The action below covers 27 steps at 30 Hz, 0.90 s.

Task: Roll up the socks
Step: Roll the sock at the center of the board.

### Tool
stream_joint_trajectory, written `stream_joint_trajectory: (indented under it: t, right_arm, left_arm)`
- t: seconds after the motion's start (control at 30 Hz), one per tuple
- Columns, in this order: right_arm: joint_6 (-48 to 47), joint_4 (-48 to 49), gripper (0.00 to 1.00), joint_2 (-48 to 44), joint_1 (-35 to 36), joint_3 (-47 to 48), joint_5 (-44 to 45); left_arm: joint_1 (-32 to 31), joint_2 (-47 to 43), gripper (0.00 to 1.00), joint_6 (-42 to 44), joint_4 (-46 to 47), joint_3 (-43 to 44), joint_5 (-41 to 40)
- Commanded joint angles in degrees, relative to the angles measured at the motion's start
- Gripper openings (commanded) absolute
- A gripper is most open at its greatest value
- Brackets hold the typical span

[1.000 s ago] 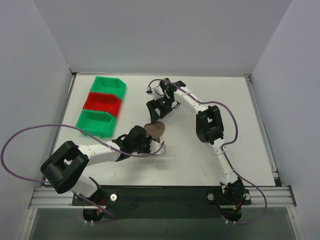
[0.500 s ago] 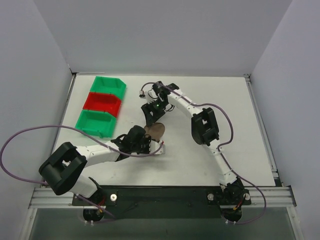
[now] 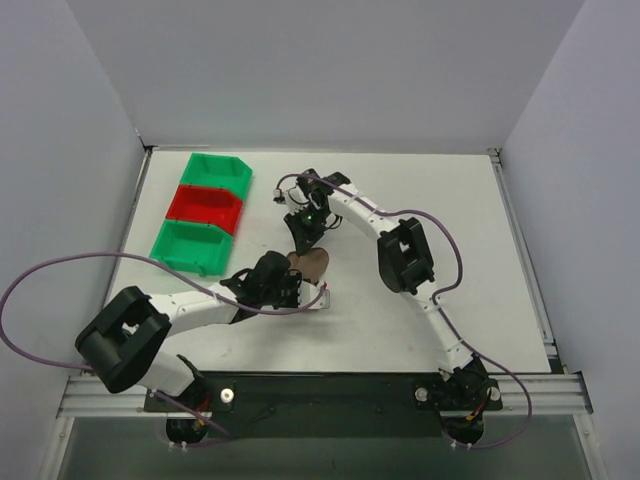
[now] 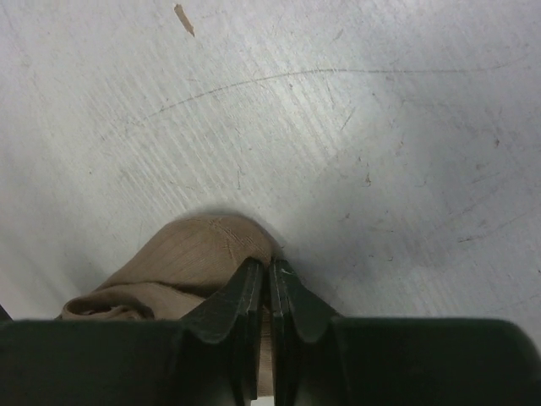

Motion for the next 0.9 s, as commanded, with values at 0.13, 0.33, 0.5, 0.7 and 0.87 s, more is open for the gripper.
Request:
stream_joint_trajectory:
  t: [0.13, 0.33, 0.5, 0.7, 0.87]
  right_arm:
    - [5.3, -2.8, 0.00, 2.6, -0.8, -1.2, 8.9]
    - [8.1, -2.2, 0.00, 0.2, -4.7, -1.2, 13.9]
    - [8.9, -1.9, 0.00, -2.0, -6.4, -2.9, 16.9]
    - [9.5, -1.0, 0.00, -3.4, -7.9, -3.6, 20.7]
    - [9.2, -0.3, 0.00, -4.2, -7.7, -6.0, 22.4]
  left_arm:
    - [0.3, -4.5, 0.00, 0.3, -0.3, -0.9, 1.2]
    - [0.3, -8.2, 0.00, 0.1, -1.0, -2.7, -0.4]
    - [0.4, -7.4, 0.00, 0.2, -1.7, -3.6, -1.6]
    - [0.2, -7.4, 0.00, -0.1, -1.4, -4.5, -1.5]
    - [-0.1, -5.1, 0.00, -1.1, -0.2, -4.3, -3.7]
